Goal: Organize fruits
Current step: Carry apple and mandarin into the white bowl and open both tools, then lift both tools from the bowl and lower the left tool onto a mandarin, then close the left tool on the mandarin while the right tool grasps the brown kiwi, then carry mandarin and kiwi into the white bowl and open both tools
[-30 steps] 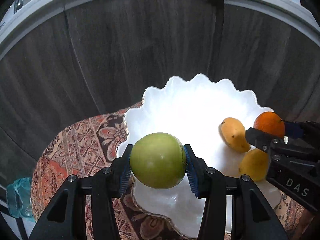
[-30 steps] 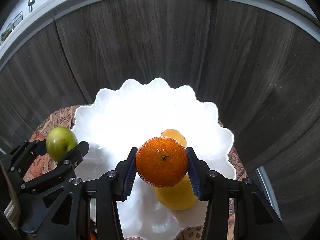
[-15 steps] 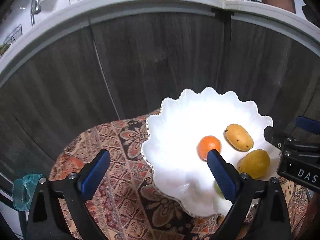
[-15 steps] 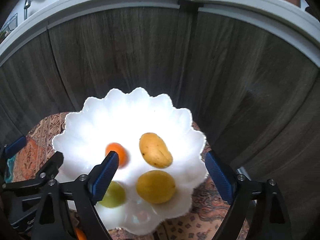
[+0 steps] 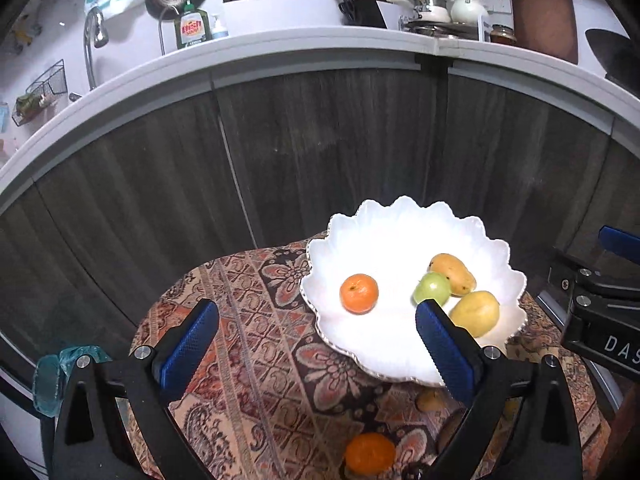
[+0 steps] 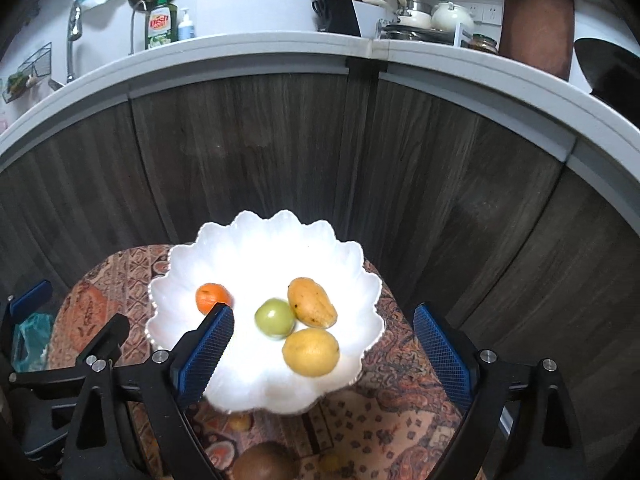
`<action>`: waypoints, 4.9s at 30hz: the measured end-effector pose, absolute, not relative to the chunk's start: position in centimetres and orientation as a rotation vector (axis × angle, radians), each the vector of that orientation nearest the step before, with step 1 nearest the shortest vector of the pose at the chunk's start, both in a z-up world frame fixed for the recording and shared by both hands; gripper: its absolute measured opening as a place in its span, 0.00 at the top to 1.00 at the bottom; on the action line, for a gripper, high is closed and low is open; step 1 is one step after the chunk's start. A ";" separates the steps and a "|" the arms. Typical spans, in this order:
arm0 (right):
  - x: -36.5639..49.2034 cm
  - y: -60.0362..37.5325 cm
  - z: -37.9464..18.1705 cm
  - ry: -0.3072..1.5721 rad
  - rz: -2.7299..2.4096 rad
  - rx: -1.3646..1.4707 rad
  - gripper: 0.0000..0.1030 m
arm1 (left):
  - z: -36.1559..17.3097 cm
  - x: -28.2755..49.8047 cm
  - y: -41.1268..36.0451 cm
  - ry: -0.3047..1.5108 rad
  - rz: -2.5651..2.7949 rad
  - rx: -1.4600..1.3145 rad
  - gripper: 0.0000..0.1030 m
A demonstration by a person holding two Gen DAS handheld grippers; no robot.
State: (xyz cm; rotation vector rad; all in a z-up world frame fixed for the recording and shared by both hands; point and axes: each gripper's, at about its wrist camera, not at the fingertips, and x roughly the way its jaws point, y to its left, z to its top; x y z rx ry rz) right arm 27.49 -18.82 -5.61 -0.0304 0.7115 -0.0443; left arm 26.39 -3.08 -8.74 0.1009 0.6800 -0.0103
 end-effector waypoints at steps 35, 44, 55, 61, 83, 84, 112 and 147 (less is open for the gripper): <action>20.3 -19.4 -9.1 0.754 -0.070 0.010 0.10 | -11.5 19.8 -3.2 0.703 -0.007 0.114 0.03; 20.3 -19.7 -11.2 0.785 -0.092 0.011 0.10 | -14.2 20.2 -3.7 0.733 -0.050 0.093 0.04; 21.0 -20.3 -15.4 0.859 -0.115 0.026 0.10 | -18.6 21.3 -4.6 0.813 -0.083 0.119 0.16; 21.3 -20.3 -17.0 0.889 -0.117 0.029 0.10 | -20.5 21.9 -4.8 0.857 -0.092 0.110 0.19; 21.7 -19.7 -18.7 0.915 -0.102 0.018 0.10 | -23.9 22.7 -5.5 0.943 -0.159 0.102 0.56; 21.6 -19.6 -18.6 0.914 -0.101 0.017 0.10 | -23.8 22.7 -5.4 0.944 -0.153 0.103 0.56; 23.9 -15.0 -23.3 1.051 -0.013 0.064 0.32 | -22.5 21.7 1.3 0.928 -0.038 0.049 0.56; 24.4 -18.3 -12.0 0.844 -0.062 0.080 0.40 | -13.2 25.3 -2.7 0.779 -0.165 0.061 0.56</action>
